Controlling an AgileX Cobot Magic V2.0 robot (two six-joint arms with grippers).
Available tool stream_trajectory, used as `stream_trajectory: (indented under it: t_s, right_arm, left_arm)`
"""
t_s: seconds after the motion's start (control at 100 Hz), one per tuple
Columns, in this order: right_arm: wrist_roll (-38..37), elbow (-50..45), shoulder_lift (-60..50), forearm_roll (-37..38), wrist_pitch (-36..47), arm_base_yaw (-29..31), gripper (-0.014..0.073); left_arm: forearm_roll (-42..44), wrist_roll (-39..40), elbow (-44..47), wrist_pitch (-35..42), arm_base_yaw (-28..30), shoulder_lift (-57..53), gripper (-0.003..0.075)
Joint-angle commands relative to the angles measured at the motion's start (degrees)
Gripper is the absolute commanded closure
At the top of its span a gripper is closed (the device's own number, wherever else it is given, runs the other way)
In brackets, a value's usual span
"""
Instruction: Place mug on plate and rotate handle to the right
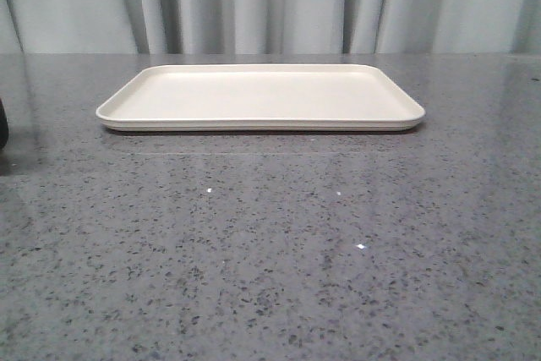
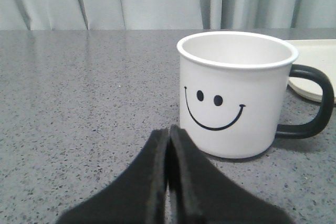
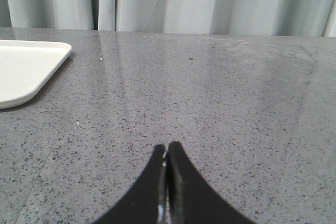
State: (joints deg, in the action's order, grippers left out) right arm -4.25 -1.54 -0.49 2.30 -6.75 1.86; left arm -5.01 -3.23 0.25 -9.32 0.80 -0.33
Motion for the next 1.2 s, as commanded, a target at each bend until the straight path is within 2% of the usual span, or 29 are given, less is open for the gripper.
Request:
stream_trajectory:
  t_s: [0.0, 0.64, 0.89, 1.19]
  right_arm:
    - [-0.17, 0.04, -1.25, 0.5, 4.16, 0.31, 0.0654]
    - [-0.17, 0.04, -1.25, 0.5, 4.22, 0.31, 0.0654]
    - [-0.17, 0.04, -1.25, 0.5, 7.75, 0.31, 0.0654]
    - [-0.17, 0.04, -1.25, 0.5, 8.97, 0.31, 0.0654]
  left_arm:
    - [-0.57, 0.11, 0.27, 4.63, 0.01, -1.8, 0.0739]
    - [-0.57, 0.11, 0.27, 4.63, 0.01, -1.8, 0.0739]
    - [-0.57, 0.11, 0.27, 4.63, 0.01, -1.8, 0.0739]
    - [-0.57, 0.11, 0.27, 9.32, 0.01, -1.8, 0.0739]
